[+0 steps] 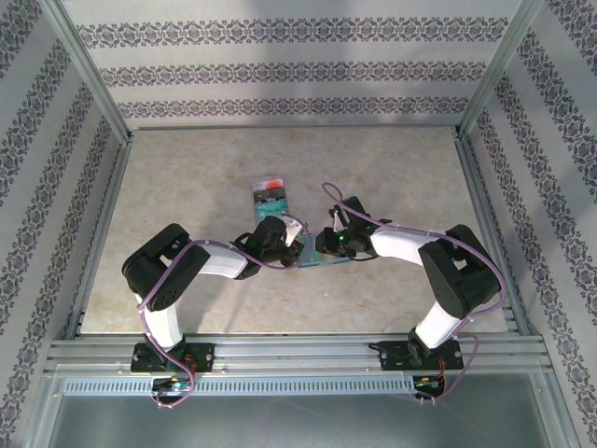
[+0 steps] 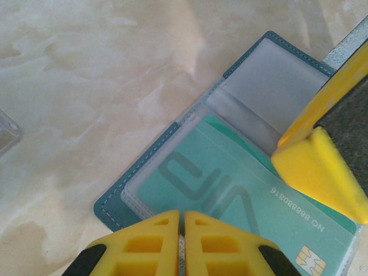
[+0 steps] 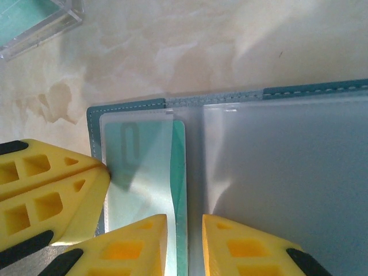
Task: Take the credit cards out of the card holder
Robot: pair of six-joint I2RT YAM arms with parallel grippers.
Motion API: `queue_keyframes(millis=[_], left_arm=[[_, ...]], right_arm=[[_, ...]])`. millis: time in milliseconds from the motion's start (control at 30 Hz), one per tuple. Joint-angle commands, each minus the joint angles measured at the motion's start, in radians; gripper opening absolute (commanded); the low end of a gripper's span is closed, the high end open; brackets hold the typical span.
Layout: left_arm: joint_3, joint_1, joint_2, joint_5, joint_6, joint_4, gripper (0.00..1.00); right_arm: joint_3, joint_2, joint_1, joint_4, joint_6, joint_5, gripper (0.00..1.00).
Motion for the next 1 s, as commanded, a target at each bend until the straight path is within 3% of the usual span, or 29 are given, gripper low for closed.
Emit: queue_keyframes(millis=[0, 300, 967], left_arm=[[-0.001, -0.005, 0.025, 0.001, -0.010, -0.034, 0.09], [0.004, -0.005, 0.033, 0.015, -0.015, -0.036, 0.09], [0.007, -0.005, 0.033, 0.013, 0.001, -0.054, 0.08]], right_arm=[[-0.014, -0.016, -0.012, -0.003, 0.003, 0.009, 0.24], [-0.037, 0.047, -0.011, 0.117, 0.047, -0.092, 0.21], [-0.101, -0.032, -0.046, 0.265, 0.123, -0.251, 0.16]])
